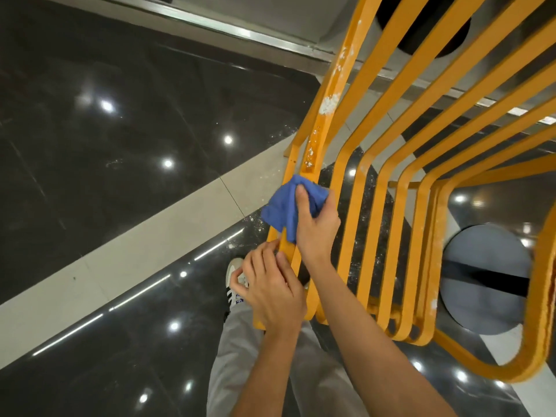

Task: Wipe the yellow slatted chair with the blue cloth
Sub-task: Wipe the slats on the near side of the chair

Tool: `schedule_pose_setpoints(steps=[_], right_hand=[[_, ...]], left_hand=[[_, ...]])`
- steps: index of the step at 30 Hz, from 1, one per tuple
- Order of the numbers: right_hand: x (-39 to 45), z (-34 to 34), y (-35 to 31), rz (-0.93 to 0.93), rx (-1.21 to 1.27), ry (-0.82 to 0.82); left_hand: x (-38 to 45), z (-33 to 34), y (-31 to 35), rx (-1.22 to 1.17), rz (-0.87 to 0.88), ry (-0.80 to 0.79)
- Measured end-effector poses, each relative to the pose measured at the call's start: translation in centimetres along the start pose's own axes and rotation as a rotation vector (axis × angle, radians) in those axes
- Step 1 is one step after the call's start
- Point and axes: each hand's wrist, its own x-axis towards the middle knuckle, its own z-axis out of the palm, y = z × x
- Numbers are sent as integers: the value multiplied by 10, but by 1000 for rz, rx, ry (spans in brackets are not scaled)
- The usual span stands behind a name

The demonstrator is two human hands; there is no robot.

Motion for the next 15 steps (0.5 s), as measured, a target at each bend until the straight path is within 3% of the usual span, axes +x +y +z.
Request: schedule_pose_setpoints(steps=[3,8,15], right_hand=[[21,-6,6,74,59,10],[0,-22,7,112,50,-226],[36,-14,-9,76,82,-16]], left_hand=[[0,0,1,-21,-11,-26],[3,-2,2,-48,-30,-70],[37,-3,26,-117,60,-195]])
